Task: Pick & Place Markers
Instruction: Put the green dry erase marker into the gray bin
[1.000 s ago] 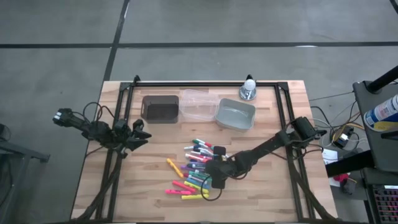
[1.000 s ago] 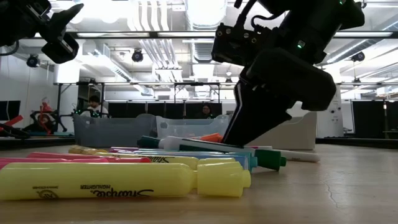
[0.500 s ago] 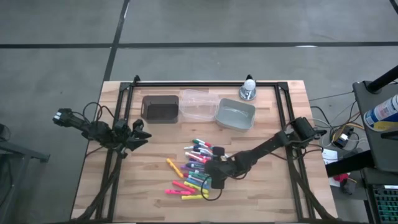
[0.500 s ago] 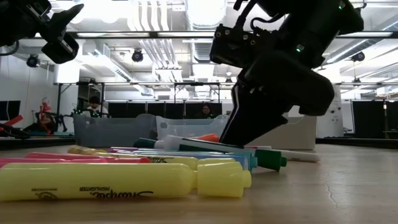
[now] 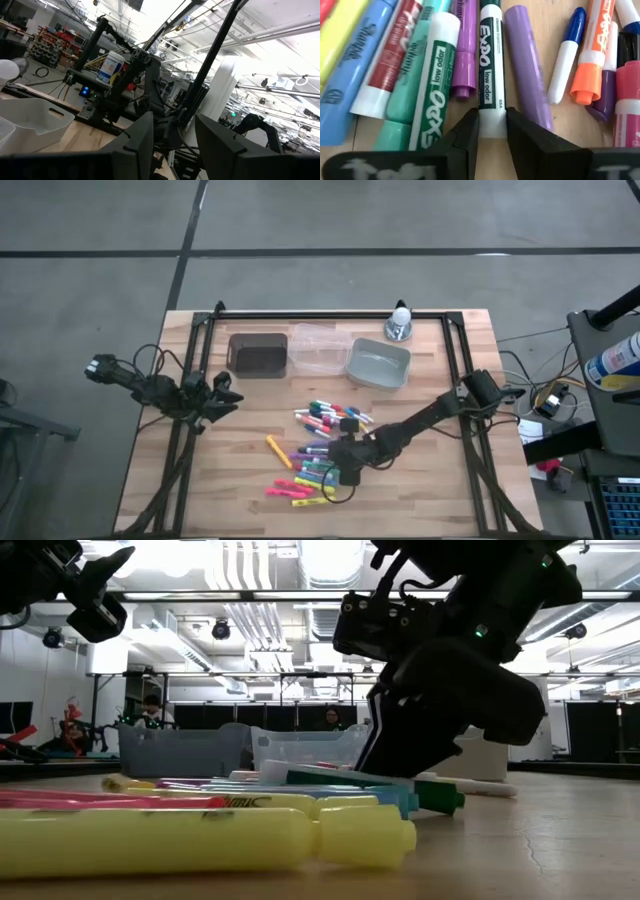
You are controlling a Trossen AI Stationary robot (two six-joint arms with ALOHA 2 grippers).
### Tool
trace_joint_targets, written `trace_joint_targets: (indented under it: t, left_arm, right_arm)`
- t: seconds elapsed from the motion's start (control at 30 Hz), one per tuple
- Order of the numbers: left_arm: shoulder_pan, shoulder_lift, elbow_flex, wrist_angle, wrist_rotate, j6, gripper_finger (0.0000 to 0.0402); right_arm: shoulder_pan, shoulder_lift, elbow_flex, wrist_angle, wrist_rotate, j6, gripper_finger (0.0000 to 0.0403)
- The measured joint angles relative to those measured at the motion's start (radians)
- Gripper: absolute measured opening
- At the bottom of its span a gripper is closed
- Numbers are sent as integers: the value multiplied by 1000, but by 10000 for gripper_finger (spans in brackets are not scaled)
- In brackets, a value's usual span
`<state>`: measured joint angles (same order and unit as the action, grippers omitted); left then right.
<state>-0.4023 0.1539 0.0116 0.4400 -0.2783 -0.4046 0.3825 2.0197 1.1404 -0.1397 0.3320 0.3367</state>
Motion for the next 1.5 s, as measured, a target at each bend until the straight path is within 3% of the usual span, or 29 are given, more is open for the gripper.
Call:
trace_joint_targets:
  t: [0.47,0.73,0.93,1.2,1.5]
  left_arm:
    - [0,0,0,-3,0,0,140]
    - [0,2,0,-4,0,0,140]
    - [0,2,0,-5,0,0,140]
    - [0,2,0,-6,0,0,140]
    - [0,4,0,-6,-7,-2,140]
  right_arm:
    - [-7,-57,-4,-50,244,-37,73]
    - [-6,-116,-4,-85,264,-48,73]
    - [-7,-150,-3,-177,366,-15,73]
    - [-22,-192,-3,-380,504,135,74]
    - [-68,-261,-3,-745,569,465,75]
